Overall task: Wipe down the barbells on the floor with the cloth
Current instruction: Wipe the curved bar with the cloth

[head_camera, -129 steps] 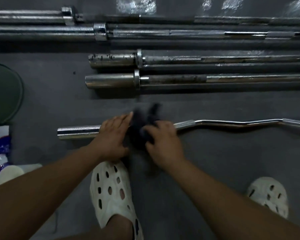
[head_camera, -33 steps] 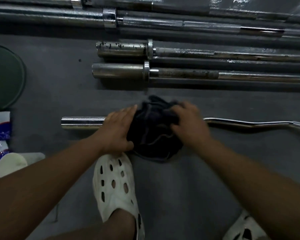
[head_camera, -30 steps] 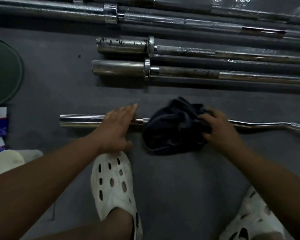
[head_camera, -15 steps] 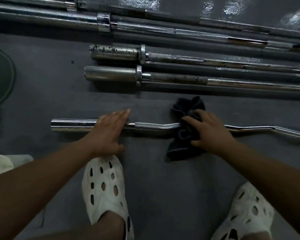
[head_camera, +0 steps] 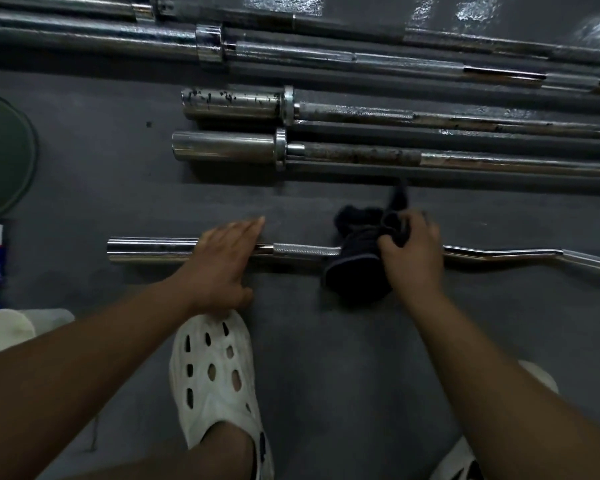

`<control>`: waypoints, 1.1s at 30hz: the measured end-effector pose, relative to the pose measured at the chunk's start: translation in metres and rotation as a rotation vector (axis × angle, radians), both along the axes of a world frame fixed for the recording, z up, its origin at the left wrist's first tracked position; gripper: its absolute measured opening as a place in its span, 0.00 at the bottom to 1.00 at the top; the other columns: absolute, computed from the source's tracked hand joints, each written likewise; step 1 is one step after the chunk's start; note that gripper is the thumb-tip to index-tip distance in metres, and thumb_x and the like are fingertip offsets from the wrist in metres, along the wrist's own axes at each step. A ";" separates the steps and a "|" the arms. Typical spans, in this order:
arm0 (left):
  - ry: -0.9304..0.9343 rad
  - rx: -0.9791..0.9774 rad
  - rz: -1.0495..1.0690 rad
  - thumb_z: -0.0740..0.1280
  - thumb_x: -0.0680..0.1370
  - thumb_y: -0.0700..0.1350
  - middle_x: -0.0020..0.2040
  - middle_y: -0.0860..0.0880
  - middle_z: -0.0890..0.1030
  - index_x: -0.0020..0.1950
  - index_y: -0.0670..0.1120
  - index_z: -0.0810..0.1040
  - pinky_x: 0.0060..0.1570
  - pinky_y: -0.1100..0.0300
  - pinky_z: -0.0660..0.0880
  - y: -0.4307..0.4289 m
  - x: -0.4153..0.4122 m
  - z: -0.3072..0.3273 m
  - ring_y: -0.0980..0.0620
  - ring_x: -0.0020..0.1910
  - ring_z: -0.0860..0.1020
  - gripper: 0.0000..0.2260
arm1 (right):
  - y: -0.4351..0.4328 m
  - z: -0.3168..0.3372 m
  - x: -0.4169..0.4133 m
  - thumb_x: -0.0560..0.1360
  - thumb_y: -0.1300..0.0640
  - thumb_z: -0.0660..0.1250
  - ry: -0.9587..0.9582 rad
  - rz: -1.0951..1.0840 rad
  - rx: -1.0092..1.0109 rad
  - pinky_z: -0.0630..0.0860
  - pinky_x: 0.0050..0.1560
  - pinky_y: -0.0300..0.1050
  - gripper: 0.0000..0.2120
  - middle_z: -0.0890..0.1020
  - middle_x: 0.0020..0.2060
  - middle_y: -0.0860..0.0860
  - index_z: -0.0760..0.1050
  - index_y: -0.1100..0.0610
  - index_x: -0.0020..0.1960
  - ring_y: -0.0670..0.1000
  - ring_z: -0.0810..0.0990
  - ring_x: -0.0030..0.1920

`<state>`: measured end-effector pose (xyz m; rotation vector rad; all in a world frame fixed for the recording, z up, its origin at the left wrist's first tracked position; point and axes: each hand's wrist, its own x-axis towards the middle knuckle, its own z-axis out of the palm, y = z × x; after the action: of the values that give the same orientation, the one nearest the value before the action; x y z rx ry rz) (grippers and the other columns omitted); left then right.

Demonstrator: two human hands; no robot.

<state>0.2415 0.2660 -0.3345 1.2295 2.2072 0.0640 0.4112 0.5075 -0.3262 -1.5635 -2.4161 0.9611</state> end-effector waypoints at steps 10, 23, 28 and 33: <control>-0.018 0.068 0.016 0.66 0.61 0.65 0.76 0.44 0.62 0.80 0.47 0.46 0.69 0.47 0.61 -0.003 -0.005 -0.012 0.42 0.73 0.63 0.54 | -0.070 0.011 -0.064 0.68 0.53 0.70 0.015 0.534 -0.021 0.73 0.61 0.51 0.19 0.74 0.59 0.56 0.78 0.51 0.59 0.59 0.73 0.60; -0.041 0.036 0.029 0.64 0.61 0.63 0.80 0.44 0.54 0.79 0.52 0.36 0.74 0.49 0.52 -0.008 -0.001 -0.010 0.43 0.78 0.54 0.55 | 0.000 -0.004 0.029 0.64 0.58 0.75 -0.210 0.685 0.208 0.75 0.55 0.52 0.23 0.77 0.60 0.57 0.77 0.52 0.58 0.63 0.76 0.55; -0.046 0.008 0.027 0.66 0.62 0.62 0.80 0.46 0.52 0.79 0.53 0.36 0.74 0.47 0.51 -0.002 0.001 -0.004 0.43 0.78 0.53 0.55 | 0.040 0.007 0.018 0.67 0.61 0.70 -0.320 0.235 0.186 0.73 0.55 0.53 0.17 0.77 0.53 0.62 0.78 0.55 0.55 0.65 0.76 0.55; -0.010 0.014 0.019 0.61 0.61 0.66 0.79 0.42 0.57 0.80 0.48 0.43 0.73 0.45 0.55 -0.007 -0.001 -0.007 0.40 0.77 0.58 0.53 | -0.070 0.022 -0.048 0.66 0.56 0.71 -0.081 0.869 0.211 0.72 0.48 0.53 0.21 0.76 0.57 0.54 0.77 0.49 0.59 0.60 0.74 0.56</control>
<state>0.2405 0.2588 -0.3418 1.2136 2.2138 0.0930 0.3629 0.4380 -0.3042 -0.4474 -3.1659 0.6750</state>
